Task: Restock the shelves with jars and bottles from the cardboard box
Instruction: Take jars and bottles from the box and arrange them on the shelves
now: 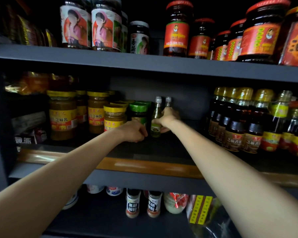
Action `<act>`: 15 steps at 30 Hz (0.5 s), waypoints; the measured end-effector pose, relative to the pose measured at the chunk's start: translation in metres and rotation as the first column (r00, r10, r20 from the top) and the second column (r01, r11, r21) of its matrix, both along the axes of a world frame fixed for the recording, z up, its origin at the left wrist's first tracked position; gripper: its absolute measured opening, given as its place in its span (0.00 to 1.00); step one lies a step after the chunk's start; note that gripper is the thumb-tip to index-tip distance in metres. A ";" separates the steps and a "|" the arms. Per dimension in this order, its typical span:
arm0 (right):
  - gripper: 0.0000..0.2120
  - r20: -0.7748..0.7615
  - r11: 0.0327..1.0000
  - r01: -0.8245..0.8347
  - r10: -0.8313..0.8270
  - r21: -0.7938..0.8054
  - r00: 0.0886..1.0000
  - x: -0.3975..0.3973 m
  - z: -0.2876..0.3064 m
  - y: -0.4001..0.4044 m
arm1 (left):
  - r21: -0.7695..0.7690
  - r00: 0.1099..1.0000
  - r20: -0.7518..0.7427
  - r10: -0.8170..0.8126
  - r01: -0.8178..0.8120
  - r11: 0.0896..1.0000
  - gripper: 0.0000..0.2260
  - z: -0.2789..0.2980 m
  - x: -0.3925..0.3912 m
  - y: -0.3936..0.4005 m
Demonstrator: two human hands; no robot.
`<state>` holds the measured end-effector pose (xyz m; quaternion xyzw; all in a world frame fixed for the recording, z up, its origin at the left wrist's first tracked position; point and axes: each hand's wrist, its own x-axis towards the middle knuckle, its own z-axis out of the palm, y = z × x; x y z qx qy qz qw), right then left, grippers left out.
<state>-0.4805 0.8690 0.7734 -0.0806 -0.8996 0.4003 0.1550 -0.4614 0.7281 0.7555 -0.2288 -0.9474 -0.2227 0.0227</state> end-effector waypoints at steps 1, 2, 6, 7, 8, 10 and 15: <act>0.18 -0.009 0.999 0.009 -0.009 0.043 1.000 0.005 0.000 0.002 | -0.015 1.000 -0.014 0.006 -0.007 1.000 0.13 0.000 0.003 0.001; 0.17 -0.026 0.996 0.024 -0.022 0.088 0.999 0.012 0.000 0.005 | -0.019 0.999 -0.029 0.014 -0.015 1.000 0.12 0.001 0.007 0.002; 0.11 -0.125 0.993 0.005 0.010 0.115 0.992 0.051 0.005 0.016 | 0.076 0.981 -0.187 0.053 -0.039 0.996 0.12 0.003 0.035 0.007; 0.12 -0.191 0.996 -0.029 0.044 0.082 0.981 0.062 0.007 0.017 | 0.136 0.958 -0.275 0.078 -0.042 0.990 0.12 0.002 0.046 0.006; 0.14 -0.276 0.996 -0.056 0.074 0.073 0.958 0.074 0.008 0.013 | 0.211 0.925 -0.362 0.117 -0.041 0.977 0.11 0.000 0.057 0.003; 0.14 -0.479 0.981 -0.060 0.144 0.186 0.866 0.101 0.007 -0.004 | 0.377 0.841 -0.484 0.241 -0.048 0.925 0.11 -0.006 0.081 -0.009; 0.13 -0.701 0.888 -0.251 0.459 0.386 0.545 0.153 -0.010 -0.095 | 0.573 0.702 -0.524 0.482 -0.129 0.810 0.14 -0.023 0.145 -0.075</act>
